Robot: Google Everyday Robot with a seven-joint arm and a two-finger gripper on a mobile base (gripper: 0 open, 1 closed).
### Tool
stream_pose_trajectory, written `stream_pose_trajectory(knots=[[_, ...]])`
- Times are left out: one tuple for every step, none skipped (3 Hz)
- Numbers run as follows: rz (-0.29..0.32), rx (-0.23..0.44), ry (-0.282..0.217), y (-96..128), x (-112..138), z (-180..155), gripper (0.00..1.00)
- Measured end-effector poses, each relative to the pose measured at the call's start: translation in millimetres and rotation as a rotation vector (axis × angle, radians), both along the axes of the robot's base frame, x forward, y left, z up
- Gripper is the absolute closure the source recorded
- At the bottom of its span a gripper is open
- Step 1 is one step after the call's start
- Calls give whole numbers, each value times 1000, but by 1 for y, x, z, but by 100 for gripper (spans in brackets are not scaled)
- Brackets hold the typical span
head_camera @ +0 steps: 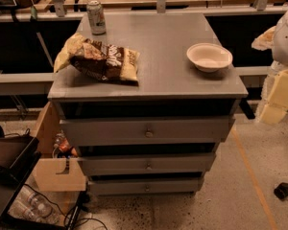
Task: Move paper bowl near 7up can
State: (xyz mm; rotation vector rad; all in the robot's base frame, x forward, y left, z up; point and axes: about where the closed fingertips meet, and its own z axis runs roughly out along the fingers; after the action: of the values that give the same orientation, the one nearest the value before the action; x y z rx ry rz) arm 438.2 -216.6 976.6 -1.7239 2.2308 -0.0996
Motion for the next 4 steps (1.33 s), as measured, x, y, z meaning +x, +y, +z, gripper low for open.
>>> stream_pose_trajectory(knots=[[2,-1,-7,0,0,1,0],[50,-8,-66,-4,12,5,0],[161,-31,-155,-11,41,12,0],[255,-88,-215,-11,72,14,0]])
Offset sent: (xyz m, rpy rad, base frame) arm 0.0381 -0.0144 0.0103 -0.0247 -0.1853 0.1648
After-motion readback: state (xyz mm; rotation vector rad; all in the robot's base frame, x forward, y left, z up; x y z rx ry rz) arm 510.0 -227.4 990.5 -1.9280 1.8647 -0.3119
